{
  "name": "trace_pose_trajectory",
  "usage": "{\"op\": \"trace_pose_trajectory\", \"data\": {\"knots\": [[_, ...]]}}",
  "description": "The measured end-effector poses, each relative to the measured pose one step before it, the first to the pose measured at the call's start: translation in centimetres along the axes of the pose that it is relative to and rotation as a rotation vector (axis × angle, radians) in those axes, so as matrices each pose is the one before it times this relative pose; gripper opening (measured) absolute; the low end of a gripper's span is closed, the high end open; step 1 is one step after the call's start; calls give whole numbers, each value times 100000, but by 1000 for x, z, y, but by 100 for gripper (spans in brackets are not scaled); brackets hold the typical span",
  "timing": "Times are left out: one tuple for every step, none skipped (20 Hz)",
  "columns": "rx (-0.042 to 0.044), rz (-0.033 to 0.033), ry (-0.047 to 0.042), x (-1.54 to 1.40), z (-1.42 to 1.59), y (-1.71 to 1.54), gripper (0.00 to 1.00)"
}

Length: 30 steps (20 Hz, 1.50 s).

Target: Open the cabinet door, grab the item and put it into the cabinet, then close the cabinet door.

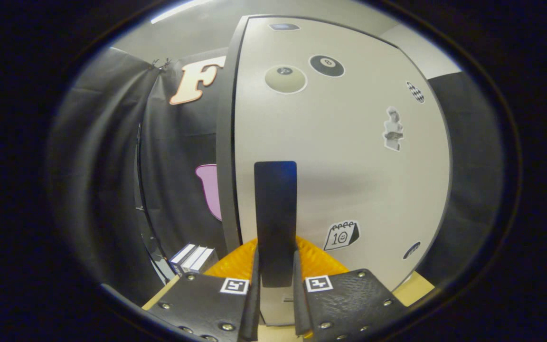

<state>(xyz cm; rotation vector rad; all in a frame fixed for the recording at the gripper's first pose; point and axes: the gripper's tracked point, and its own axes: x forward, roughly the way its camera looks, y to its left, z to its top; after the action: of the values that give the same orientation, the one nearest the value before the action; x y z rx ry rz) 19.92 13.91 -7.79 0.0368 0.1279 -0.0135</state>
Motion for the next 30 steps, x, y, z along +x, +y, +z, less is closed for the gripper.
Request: {"op": "trace_pose_trajectory", "data": {"knots": [[903, 15, -717, -530, 127, 93, 20], [-364, 902, -21, 207, -110, -101, 20], [742, 16, 259, -144, 38, -22, 20], [103, 336, -52, -146, 16, 33, 20], [231, 77, 84, -311, -5, -90, 20], [164, -152, -544, -489, 77, -145, 20], [15, -147, -412, -652, 42, -210, 20], [482, -181, -1540, -1152, 97, -450, 20], [-59, 198, -454, -941, 89, -397, 20], [486, 292, -294, 1, -196, 200, 20], [956, 384, 199, -603, 4, -131, 20], [579, 499, 620, -779, -41, -158, 20], [874, 370, -319, -864, 227, -210, 20], [124, 423, 1013, -1094, -91, -396, 20], [222, 362, 196, -949, -12, -555, 20], [633, 203, 228, -1128, -31, -624, 20], [247, 342, 665, -812, 79, -432, 20], [947, 474, -376, -745, 194, -390, 20], [603, 801, 593, -702, -12, -321, 20], [976, 627, -40, -799, 36, -334, 20], [381, 397, 232, -823, -11, -523, 20], [-159, 298, 208, -796, -80, -549, 19], [220, 224, -254, -783, 173, -540, 20], [371, 254, 364, -1092, 34, -483, 20], [867, 103, -301, -970, 128, -539, 20], [853, 0, 400, -864, -5, -728, 20], [1160, -372, -337, -860, 104, -579, 19], [-26, -431, 108, -879, -80, -762, 20], [94, -525, -414, -979, 304, -945, 20], [-322, -482, 450, -731, -3, -858, 19]]}}
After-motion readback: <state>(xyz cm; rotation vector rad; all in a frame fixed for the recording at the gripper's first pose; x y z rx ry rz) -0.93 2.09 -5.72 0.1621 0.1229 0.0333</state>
